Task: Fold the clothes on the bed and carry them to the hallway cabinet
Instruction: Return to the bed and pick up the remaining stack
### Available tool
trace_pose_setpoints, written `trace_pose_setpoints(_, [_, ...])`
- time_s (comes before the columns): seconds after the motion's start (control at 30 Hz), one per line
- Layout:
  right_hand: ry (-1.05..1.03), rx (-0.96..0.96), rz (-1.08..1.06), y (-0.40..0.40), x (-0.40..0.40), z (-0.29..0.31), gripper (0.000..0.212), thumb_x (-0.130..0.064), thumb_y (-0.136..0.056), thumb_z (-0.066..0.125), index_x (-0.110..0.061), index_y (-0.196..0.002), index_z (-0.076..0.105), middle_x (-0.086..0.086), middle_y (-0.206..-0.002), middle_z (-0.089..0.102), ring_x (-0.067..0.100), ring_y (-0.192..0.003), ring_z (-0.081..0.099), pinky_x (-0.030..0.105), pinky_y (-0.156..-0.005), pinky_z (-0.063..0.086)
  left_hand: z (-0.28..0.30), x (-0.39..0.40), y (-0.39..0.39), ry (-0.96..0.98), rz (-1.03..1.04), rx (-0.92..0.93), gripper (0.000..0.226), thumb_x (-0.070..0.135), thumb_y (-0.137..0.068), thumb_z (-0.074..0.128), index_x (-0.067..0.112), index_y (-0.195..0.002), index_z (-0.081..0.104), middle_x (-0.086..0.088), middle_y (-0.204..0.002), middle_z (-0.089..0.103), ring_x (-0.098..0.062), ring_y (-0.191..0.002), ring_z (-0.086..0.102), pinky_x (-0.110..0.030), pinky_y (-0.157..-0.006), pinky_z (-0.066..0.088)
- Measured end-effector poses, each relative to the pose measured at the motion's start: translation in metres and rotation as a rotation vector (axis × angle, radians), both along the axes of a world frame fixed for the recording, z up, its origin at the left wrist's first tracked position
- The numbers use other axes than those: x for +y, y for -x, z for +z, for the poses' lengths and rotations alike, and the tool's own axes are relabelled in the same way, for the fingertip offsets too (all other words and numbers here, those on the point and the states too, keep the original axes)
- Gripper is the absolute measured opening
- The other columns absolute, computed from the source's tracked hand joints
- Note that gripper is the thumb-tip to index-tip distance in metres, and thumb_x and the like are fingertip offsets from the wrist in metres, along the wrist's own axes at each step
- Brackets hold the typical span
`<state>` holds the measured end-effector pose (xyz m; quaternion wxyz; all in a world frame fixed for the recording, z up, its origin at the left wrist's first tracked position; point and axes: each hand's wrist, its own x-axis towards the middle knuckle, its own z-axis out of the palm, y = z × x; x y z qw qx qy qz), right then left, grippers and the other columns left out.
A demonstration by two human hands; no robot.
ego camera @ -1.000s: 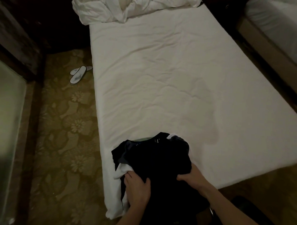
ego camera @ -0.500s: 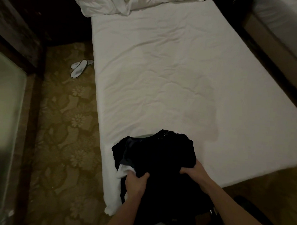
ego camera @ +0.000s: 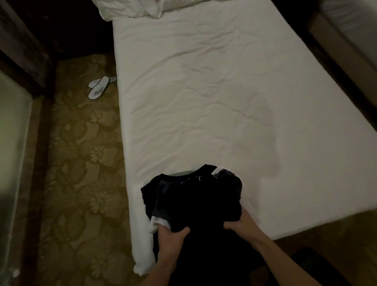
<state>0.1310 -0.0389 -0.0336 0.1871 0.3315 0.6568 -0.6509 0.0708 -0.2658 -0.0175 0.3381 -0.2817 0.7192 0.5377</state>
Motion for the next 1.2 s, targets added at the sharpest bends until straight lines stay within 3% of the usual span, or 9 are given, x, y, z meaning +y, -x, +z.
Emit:
trace_pose_setpoints(0.1, [-0.049, 0.046, -0.039, 0.003, -0.005, -0.002, 0.066, -0.004, -0.057, 0.069, -0.021, -0.119, 0.056, 0.006, -0.1, 0.066, 0.009, -0.08, 0.068, 0.027, -0.067, 0.054, 0.0, -0.005, 0.009, -0.092, 0.061, -0.107, 0.053, -0.002, -0.071, 0.079, 0.003, -0.117, 0.053, -0.018, -0.106, 0.067, -0.034, -0.095, 0.065, -0.039, -0.08, 0.056])
trace_pose_setpoints(0.2, [-0.07, 0.077, -0.091, 0.002, -0.002, -0.008, 0.062, -0.004, -0.059, 0.076, -0.024, -0.115, 0.058, 0.009, -0.112, 0.065, 0.015, -0.095, 0.067, 0.031, -0.075, 0.057, 0.001, -0.005, 0.007, -0.172, 0.035, -0.145, 0.033, -0.005, -0.082, 0.07, 0.007, -0.109, 0.055, -0.018, -0.103, 0.068, -0.033, -0.091, 0.067, -0.032, -0.066, 0.053])
trace_pose_setpoints(0.37, [-0.014, 0.063, -0.111, -0.007, 0.002, -0.01, 0.071, 0.008, -0.071, 0.072, -0.017, -0.134, 0.052, 0.006, -0.12, 0.066, 0.021, -0.101, 0.068, 0.024, -0.071, 0.056, -0.006, -0.009, 0.002, -0.219, -0.036, -0.194, 0.046, 0.012, -0.084, 0.071, 0.005, -0.126, 0.054, -0.018, -0.113, 0.068, -0.033, -0.1, 0.068, -0.035, -0.075, 0.054])
trace_pose_setpoints(0.57, [-0.017, 0.079, -0.076, -0.02, -0.005, 0.0, 0.074, 0.009, -0.08, 0.072, -0.024, -0.14, 0.044, -0.006, -0.127, 0.062, 0.002, -0.108, 0.063, 0.019, -0.083, 0.054, 0.004, -0.02, -0.006, -0.219, -0.035, -0.168, 0.029, 0.01, -0.092, 0.063, 0.004, -0.117, 0.05, -0.016, -0.107, 0.064, -0.03, -0.099, 0.064, -0.036, -0.076, 0.051])
trace_pose_setpoints(0.7, [-0.051, 0.1, -0.016, -0.017, -0.004, 0.002, 0.079, -0.002, -0.081, 0.076, -0.022, -0.148, 0.039, -0.005, -0.137, 0.057, 0.004, -0.12, 0.058, 0.018, -0.09, 0.051, 0.008, -0.035, 0.009, -0.226, -0.002, -0.213, 0.039, 0.018, -0.087, 0.069, -0.003, -0.115, 0.051, -0.021, -0.102, 0.065, -0.033, -0.093, 0.065, -0.038, -0.071, 0.051])
trace_pose_setpoints(0.77, [-0.037, 0.105, -0.012, -0.012, 0.001, 0.005, 0.074, 0.001, -0.082, 0.075, -0.02, -0.145, 0.042, -0.005, -0.135, 0.058, 0.004, -0.119, 0.059, 0.016, -0.087, 0.052, 0.012, -0.041, 0.019, -0.274, 0.025, -0.279, 0.043, 0.021, -0.081, 0.073, 0.005, -0.112, 0.048, -0.023, -0.111, 0.062, -0.036, -0.099, 0.064, -0.045, -0.081, 0.053])
trace_pose_setpoints(0.9, [-0.058, 0.12, -0.071, -0.002, 0.014, 0.014, 0.066, -0.005, -0.066, 0.079, -0.021, -0.126, 0.056, -0.008, -0.112, 0.071, 0.007, -0.103, 0.068, 0.017, -0.077, 0.054, 0.013, -0.039, 0.031, -0.342, 0.034, -0.287, 0.092, 0.032, -0.046, 0.086, 0.012, -0.125, 0.044, -0.024, -0.119, 0.062, -0.04, -0.105, 0.063, -0.048, -0.092, 0.052])
trace_pose_setpoints(1.07, [-0.047, 0.032, -0.088, 0.014, 0.031, -0.003, 0.066, 0.016, -0.074, 0.07, -0.017, -0.128, 0.054, 0.003, -0.107, 0.069, 0.014, -0.088, 0.07, 0.024, -0.067, 0.056, 0.006, -0.014, 0.029, -0.29, -0.078, -0.293, 0.059, 0.02, -0.079, 0.076, 0.001, -0.125, 0.045, -0.019, -0.106, 0.065, -0.034, -0.095, 0.067, -0.037, -0.073, 0.053])
trace_pose_setpoints(1.2, [-0.054, -0.058, -0.071, 0.019, 0.03, -0.009, 0.092, -0.025, -0.042, 0.077, -0.017, -0.131, 0.054, 0.007, -0.109, 0.069, 0.024, -0.094, 0.068, 0.036, -0.074, 0.055, -0.003, 0.01, 0.015, -0.281, -0.191, -0.28, 0.089, 0.035, -0.06, 0.092, 0.006, -0.132, 0.048, -0.01, -0.118, 0.068, -0.025, -0.104, 0.069, -0.038, -0.091, 0.056])
